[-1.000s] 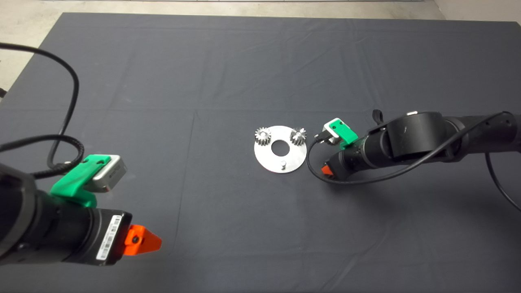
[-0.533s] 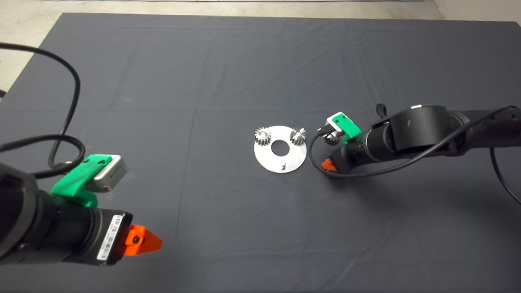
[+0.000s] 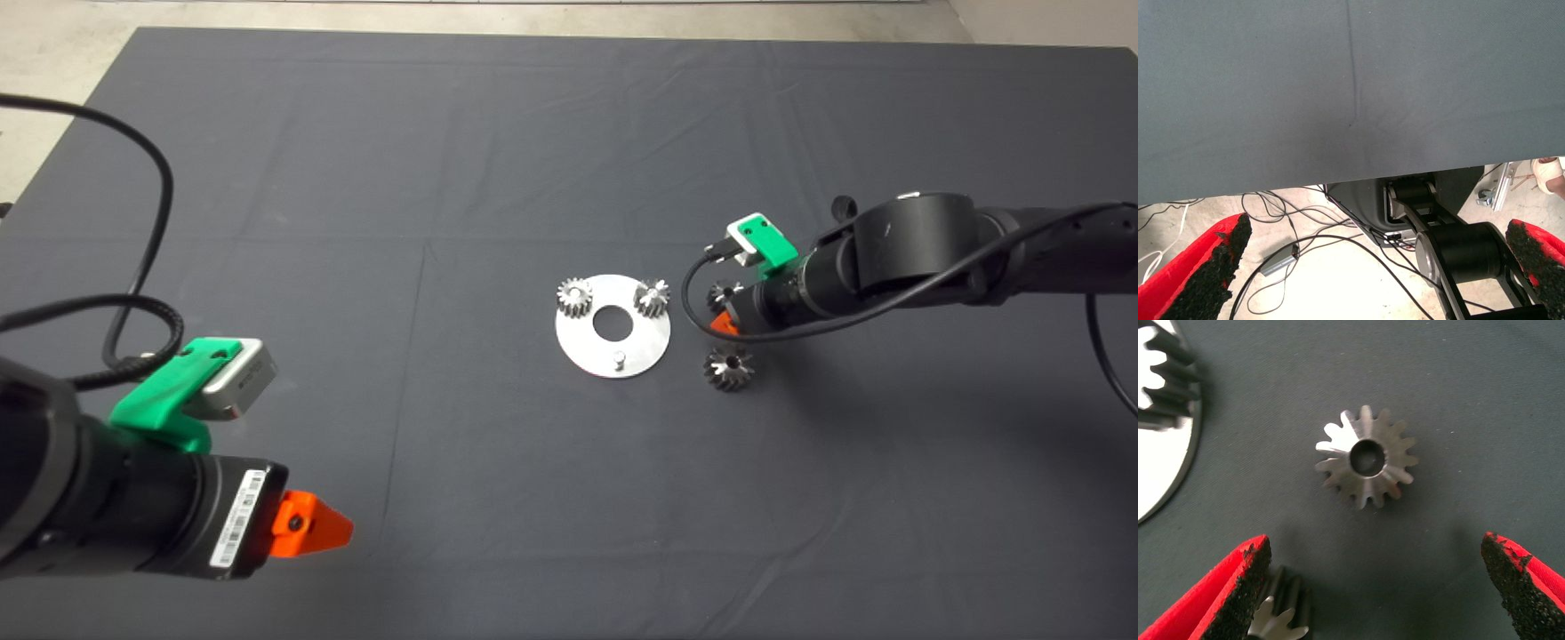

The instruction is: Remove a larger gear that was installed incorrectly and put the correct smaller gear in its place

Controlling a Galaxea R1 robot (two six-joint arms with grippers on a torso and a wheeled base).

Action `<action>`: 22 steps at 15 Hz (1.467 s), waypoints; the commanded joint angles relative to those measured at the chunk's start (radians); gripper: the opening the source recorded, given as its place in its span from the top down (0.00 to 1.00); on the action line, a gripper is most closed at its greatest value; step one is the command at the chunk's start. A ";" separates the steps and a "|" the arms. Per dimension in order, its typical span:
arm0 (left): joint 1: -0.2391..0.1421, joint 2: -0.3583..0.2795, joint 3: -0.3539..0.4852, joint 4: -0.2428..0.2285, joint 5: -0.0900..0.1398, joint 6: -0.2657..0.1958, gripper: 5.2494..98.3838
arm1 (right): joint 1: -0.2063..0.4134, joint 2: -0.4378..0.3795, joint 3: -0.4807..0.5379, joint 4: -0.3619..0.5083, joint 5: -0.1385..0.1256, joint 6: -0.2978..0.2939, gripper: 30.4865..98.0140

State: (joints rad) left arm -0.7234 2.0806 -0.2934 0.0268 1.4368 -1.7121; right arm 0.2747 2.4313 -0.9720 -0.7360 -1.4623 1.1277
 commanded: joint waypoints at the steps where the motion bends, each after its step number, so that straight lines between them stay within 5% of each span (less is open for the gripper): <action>1: -0.005 0.002 0.018 -0.016 0.002 -0.003 0.01 | 0.020 -0.004 -0.052 0.002 0.004 0.007 0.22; 8: 0.007 0.002 0.018 -0.016 0.004 -0.004 0.01 | 0.020 -0.001 -0.066 -0.003 0.033 0.033 0.15; 15: 0.007 0.001 0.018 -0.016 0.004 -0.005 0.01 | 0.017 0.008 -0.073 -0.041 0.135 0.063 0.15; 22: 0.007 0.002 0.018 -0.016 0.001 -0.004 0.01 | 0.015 0.021 -0.100 -0.060 0.142 0.061 0.15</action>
State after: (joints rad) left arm -0.7119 2.0830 -0.2923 0.0268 1.4368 -1.7126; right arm 0.2740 2.4500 -1.0728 -0.7672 -1.3264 1.1834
